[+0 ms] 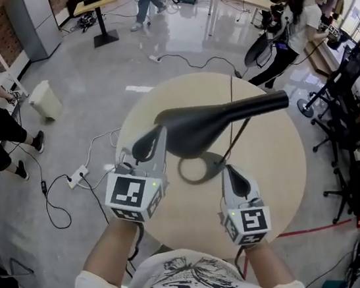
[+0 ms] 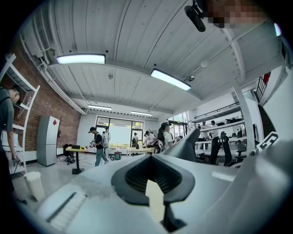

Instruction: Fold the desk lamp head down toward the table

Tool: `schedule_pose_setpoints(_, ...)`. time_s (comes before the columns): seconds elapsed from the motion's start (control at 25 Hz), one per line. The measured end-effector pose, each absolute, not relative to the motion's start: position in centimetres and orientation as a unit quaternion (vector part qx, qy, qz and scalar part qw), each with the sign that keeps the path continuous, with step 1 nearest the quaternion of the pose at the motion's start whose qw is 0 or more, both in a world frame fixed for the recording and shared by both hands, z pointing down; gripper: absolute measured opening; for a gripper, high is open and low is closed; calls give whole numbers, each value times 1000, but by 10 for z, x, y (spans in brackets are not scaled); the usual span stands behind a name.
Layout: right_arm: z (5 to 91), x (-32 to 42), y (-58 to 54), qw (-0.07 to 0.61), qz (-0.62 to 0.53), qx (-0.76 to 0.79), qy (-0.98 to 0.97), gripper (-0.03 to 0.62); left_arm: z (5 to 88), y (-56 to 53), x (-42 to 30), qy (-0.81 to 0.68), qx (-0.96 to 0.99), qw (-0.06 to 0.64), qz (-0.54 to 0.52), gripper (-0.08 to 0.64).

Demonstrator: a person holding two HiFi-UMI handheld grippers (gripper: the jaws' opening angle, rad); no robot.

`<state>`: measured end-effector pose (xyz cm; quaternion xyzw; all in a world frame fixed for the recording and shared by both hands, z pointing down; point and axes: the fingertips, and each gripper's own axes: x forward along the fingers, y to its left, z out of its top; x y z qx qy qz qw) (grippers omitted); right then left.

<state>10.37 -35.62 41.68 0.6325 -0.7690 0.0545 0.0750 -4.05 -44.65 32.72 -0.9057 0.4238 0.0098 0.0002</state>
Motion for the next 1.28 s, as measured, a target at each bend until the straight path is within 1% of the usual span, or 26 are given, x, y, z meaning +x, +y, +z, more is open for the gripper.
schedule_pose_setpoints(0.24,423,107,-359,78,62,643,-759,9,341,-449,-39,413,-910,-30,26,5)
schedule_pose_setpoints(0.6,433,102,-362,79,75,657,-746,9,377,-446,-35,403,-913,-59,11,5)
schedule_pose_setpoints(1.28,450,125,-357,106,90,669,-730,9,433,-444,8,376,-920,-109,-13,5)
